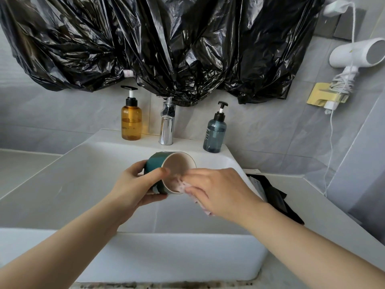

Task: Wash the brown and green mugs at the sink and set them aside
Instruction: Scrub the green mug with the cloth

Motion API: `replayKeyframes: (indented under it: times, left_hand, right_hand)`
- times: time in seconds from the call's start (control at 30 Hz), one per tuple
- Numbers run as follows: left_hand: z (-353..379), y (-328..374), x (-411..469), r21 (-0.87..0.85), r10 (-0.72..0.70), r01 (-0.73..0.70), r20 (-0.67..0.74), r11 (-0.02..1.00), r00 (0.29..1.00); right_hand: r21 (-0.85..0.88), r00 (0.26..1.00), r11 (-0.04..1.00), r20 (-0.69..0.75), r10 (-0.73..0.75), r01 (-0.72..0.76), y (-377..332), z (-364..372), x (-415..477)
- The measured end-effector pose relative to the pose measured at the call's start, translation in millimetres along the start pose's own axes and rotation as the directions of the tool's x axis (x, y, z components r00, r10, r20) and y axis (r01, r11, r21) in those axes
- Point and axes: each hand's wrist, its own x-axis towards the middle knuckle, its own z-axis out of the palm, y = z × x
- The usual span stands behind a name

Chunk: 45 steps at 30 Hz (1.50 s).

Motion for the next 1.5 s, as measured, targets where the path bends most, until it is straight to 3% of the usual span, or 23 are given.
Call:
replayKeyframes:
  times: [0.1,0.3,0.47,0.73,1.03,1.1,1.2,1.4,1.5]
  left_hand:
    - [1,-1,0,0.047,0.003,-0.002,-0.005,0.999,1.000]
    - [0,1,-1,0.042,-0.036,0.037,-0.010,0.998,0.999]
    - [4,1,-2,0.062,-0.049,0.050,-0.013,0.997,0.999]
    - [5,2,-3,0.058,-0.060,0.061,-0.021,0.996,0.998]
    - [6,5,-3,0.232,-0.187,0.159,0.101,0.960,0.977]
    - [9,13,-2,0.240,-0.237,0.191,0.182,0.952,0.954]
    - [12,16,4,0.328,-0.279,0.213,0.166,0.920,0.946]
    - [16,9,7,0.323,-0.119,0.100,0.037,0.941,0.992]
    - [15,7,8,0.294,-0.042,0.042,-0.008,0.955,0.999]
  right_hand:
    - [-0.135,0.984,0.990,0.178,-0.013,0.037,-6,1,7]
    - [-0.125,0.932,0.991,0.363,0.009,0.040,-1,1,17]
    - [-0.163,0.943,0.985,0.332,-0.006,0.064,4,5,13]
    - [-0.052,0.933,0.999,0.359,0.029,-0.011,2,15,18]
    - [-0.207,0.938,0.947,0.295,-0.180,0.246,17,2,3]
    - [-0.239,0.938,0.931,0.279,-0.206,0.275,21,-1,-1]
    - [-0.245,0.935,0.926,0.285,-0.213,0.286,21,3,-4]
    - [-0.068,0.916,0.997,0.401,-0.002,0.032,9,13,2]
    - [0.162,0.895,0.979,0.444,0.038,-0.121,-1,13,9]
